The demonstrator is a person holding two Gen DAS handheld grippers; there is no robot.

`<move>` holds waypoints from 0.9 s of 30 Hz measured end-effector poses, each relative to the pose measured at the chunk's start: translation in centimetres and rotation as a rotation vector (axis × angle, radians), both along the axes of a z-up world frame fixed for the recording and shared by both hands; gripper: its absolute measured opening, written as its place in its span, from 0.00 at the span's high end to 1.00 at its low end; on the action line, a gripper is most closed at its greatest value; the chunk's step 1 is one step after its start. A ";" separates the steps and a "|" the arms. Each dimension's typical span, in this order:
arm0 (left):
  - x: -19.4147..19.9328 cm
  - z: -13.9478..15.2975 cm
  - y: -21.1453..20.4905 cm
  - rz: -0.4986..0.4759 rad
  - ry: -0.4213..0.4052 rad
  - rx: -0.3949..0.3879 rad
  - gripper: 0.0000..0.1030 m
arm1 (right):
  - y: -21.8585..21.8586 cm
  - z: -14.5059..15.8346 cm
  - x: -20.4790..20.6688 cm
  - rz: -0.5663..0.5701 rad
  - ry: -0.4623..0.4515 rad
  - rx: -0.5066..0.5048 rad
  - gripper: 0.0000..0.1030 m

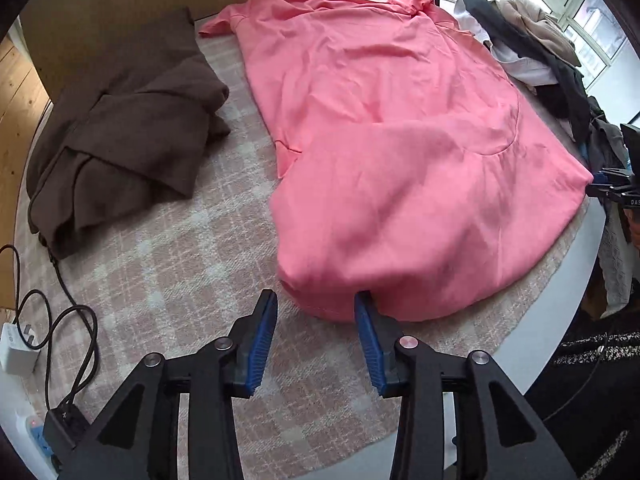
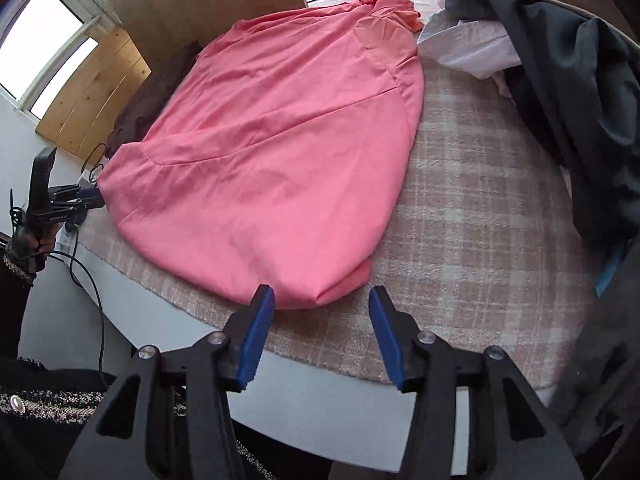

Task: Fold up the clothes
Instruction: 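Grasp the shirt hem with the left tool while the right tool grasps the hem, then pull the hem apart with both tools to stretch the shirt flat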

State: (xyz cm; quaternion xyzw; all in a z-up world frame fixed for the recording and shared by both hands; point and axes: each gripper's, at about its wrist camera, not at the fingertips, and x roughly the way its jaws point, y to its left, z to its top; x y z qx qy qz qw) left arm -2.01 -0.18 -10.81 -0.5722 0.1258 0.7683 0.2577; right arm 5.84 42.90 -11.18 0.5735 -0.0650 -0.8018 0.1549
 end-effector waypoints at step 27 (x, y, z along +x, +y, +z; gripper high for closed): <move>2.5 4.0 1.8 -0.054 0.012 0.065 0.77 | 7.4 7.1 -1.5 -0.150 0.164 0.102 0.96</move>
